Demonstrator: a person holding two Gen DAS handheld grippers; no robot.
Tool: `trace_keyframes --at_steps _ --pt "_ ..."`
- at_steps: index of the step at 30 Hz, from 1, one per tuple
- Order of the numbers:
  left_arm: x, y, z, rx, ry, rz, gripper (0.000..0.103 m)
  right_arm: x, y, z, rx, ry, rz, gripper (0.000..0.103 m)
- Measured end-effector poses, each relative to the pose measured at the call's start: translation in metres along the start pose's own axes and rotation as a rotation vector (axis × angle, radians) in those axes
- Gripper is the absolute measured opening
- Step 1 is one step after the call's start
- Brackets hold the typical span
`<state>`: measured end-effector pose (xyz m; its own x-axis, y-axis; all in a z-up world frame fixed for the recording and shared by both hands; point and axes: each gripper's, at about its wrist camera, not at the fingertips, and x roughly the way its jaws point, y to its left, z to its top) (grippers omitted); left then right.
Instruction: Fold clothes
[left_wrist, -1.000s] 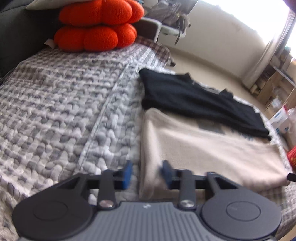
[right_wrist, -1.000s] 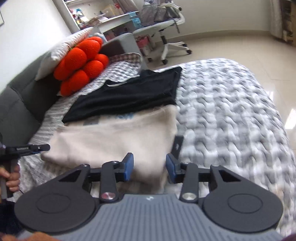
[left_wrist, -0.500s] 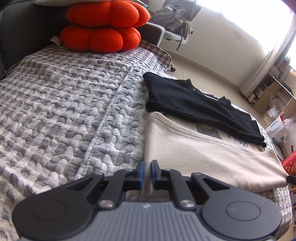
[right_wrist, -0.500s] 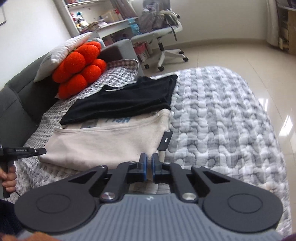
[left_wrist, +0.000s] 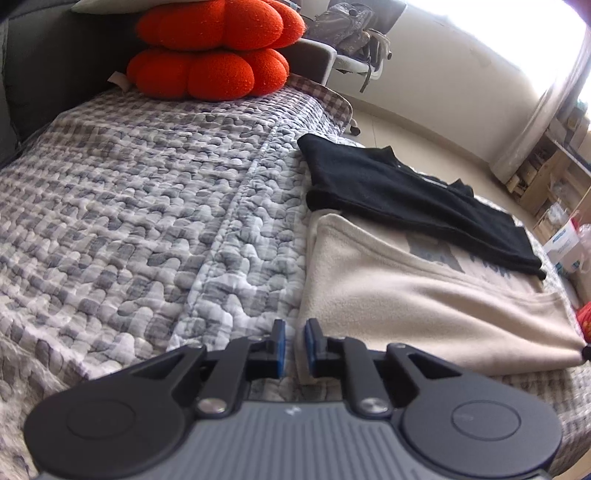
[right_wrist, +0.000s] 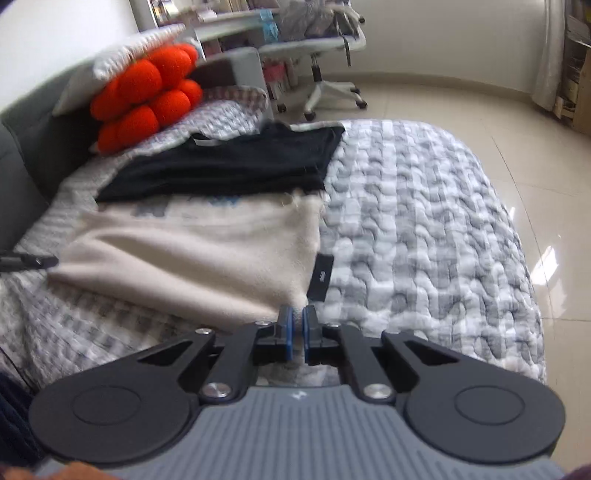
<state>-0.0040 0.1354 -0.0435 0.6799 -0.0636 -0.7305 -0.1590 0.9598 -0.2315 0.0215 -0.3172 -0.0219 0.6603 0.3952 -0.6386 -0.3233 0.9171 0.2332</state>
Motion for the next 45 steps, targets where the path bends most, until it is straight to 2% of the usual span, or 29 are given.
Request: trace_keyframes --at_steps 2,4,7,8,10,11,12,14,16,17,19,24,32,38,41,42,45 --pt "0.002 0.005 0.002 -0.024 0.010 -0.008 0.019 -0.013 -0.002 0.005 0.009 -0.048 0.039 0.006" --pt "0.007 0.008 0.003 -0.043 0.027 -0.006 0.024 -0.010 -0.003 0.004 0.001 -0.027 0.028 0.007" --pt "0.008 0.007 0.003 -0.047 0.027 -0.003 0.027 0.018 0.000 -0.007 -0.055 0.092 -0.035 0.007" --pt "0.007 0.006 0.003 -0.049 0.026 -0.002 0.029 0.021 0.003 -0.010 -0.078 0.103 -0.039 0.008" --pt "0.006 0.010 0.004 -0.068 0.027 -0.006 0.033 0.016 0.007 -0.009 -0.112 0.075 -0.035 0.009" --pt "0.005 0.012 0.004 -0.081 0.027 -0.013 0.036 0.012 0.008 -0.008 -0.118 0.055 -0.027 0.013" --pt "0.005 0.015 0.005 -0.095 0.026 -0.019 0.039 0.009 0.006 -0.006 -0.108 0.041 -0.023 0.018" --pt "0.003 0.019 0.007 -0.119 0.022 -0.025 0.047 0.007 -0.001 -0.003 -0.081 0.021 -0.028 0.019" --pt "0.001 0.021 0.009 -0.131 0.009 -0.004 0.054 0.007 -0.008 0.000 -0.047 0.009 -0.050 0.025" --pt "-0.001 0.023 0.010 -0.134 -0.003 0.021 0.054 0.007 -0.011 0.001 -0.028 0.002 -0.063 0.031" --pt "-0.004 0.027 0.013 -0.144 -0.029 0.072 0.054 0.008 -0.016 0.003 -0.001 -0.009 -0.082 0.033" --pt "-0.010 0.033 0.018 -0.174 -0.059 0.038 0.056 0.014 -0.021 0.008 0.027 -0.008 -0.126 0.033" --pt "0.000 0.010 0.021 -0.077 -0.060 0.029 0.059 0.030 -0.017 0.016 0.028 0.003 -0.112 0.033" --pt "0.019 -0.008 0.027 -0.012 -0.042 0.045 0.059 0.044 -0.011 0.034 0.015 -0.023 -0.053 0.033" --pt "0.029 -0.017 0.025 0.025 -0.018 0.054 0.059 0.060 -0.007 0.038 -0.009 0.006 -0.044 0.030" --pt "0.031 -0.020 0.023 0.044 -0.017 0.072 0.058 0.065 -0.005 0.038 -0.014 0.017 -0.034 0.007" --pt "0.033 -0.025 0.021 0.083 -0.025 0.109 0.058 0.063 -0.001 0.038 -0.029 -0.034 -0.063 0.005"
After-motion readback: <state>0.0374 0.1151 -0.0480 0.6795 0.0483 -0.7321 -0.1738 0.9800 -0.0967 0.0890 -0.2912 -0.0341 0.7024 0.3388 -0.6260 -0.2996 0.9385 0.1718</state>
